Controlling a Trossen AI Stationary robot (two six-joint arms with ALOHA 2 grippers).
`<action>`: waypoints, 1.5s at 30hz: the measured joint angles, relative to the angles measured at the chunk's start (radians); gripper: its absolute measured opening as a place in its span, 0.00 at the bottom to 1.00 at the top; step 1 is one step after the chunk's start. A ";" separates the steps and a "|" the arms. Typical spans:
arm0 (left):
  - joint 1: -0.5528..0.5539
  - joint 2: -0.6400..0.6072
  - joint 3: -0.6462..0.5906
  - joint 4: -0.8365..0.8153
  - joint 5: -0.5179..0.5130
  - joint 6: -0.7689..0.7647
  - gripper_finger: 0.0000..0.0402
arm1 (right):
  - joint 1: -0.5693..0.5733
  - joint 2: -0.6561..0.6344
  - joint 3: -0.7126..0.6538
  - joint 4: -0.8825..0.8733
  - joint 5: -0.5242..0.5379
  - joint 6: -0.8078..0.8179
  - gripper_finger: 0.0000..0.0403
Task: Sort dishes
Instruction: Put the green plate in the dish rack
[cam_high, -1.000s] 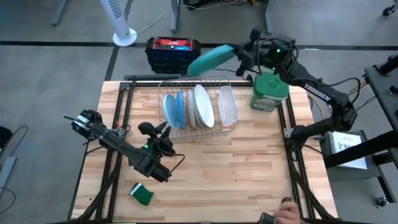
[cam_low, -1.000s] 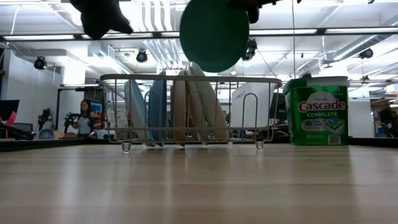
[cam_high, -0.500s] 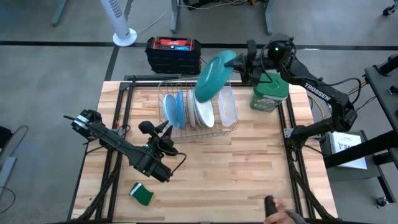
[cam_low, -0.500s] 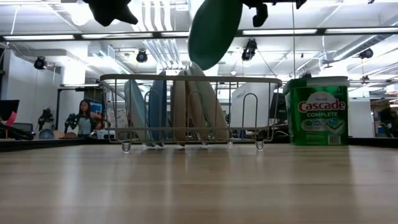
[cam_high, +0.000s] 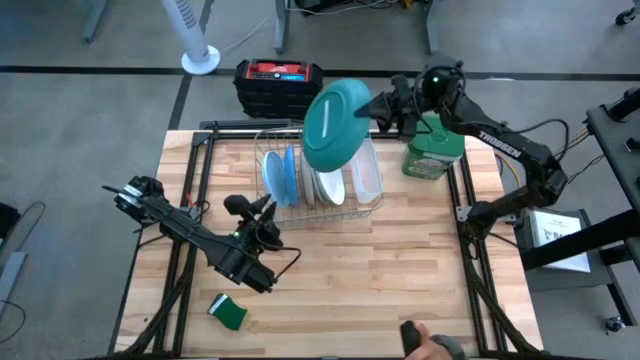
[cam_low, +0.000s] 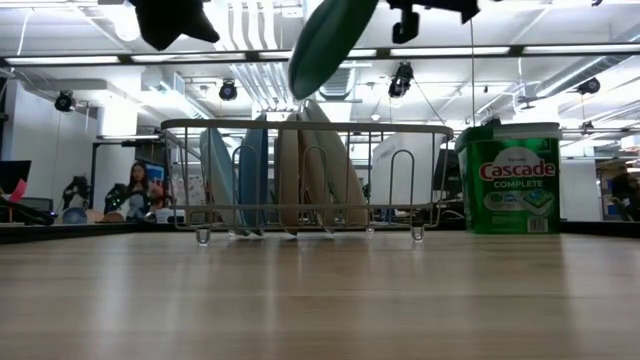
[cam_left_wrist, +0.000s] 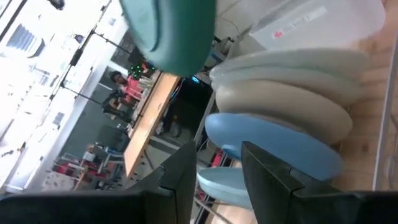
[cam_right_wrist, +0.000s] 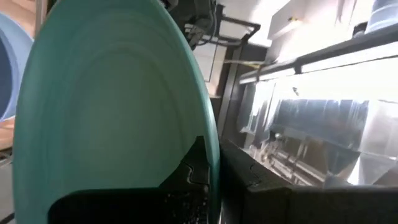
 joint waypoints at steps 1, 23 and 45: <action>0.000 -0.003 0.000 0.000 0.009 0.019 0.29 | 0.007 0.013 0.000 0.024 0.001 0.000 0.00; 0.000 -0.016 0.000 -0.001 0.225 0.071 0.29 | -0.015 0.033 0.020 0.045 0.006 0.081 0.00; 0.082 0.025 -0.001 0.146 -0.022 0.184 0.29 | -0.083 -0.109 0.018 -0.604 0.003 -0.266 0.00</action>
